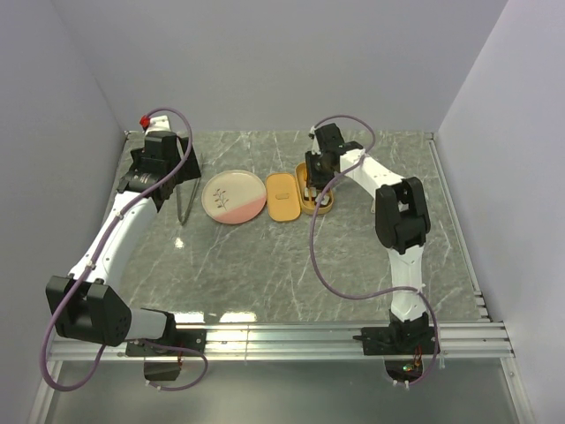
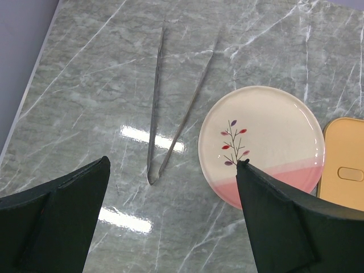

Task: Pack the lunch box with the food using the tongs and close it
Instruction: Place the utensil into the lunch box

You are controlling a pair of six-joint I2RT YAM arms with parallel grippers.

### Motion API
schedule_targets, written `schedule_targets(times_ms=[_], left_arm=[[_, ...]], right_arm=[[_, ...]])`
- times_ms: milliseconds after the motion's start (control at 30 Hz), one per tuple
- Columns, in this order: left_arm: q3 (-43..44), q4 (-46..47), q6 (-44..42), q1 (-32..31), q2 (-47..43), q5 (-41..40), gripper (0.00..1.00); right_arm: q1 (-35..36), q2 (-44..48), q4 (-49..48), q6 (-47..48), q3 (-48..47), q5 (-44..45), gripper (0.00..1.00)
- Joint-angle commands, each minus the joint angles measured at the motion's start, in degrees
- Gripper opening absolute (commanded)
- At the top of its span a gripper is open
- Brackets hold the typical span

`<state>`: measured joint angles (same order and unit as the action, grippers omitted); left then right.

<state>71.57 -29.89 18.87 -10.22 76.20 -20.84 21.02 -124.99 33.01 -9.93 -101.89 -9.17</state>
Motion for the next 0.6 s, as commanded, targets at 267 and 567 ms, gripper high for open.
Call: schedule_targets(times_ms=[267,567], left_arm=[[0.68,0.8,0.73,0.02,-1.67,0.54,0.99],[0.15,1.06,1.6,0.02,-2.2,0.89,1.0]], right_arm=[[0.25,9.5,-4.27,0.0,0.81,0.03,0.36],[-4.31,14.42,-4.1,-1.49,0.54,1.35,0.36]])
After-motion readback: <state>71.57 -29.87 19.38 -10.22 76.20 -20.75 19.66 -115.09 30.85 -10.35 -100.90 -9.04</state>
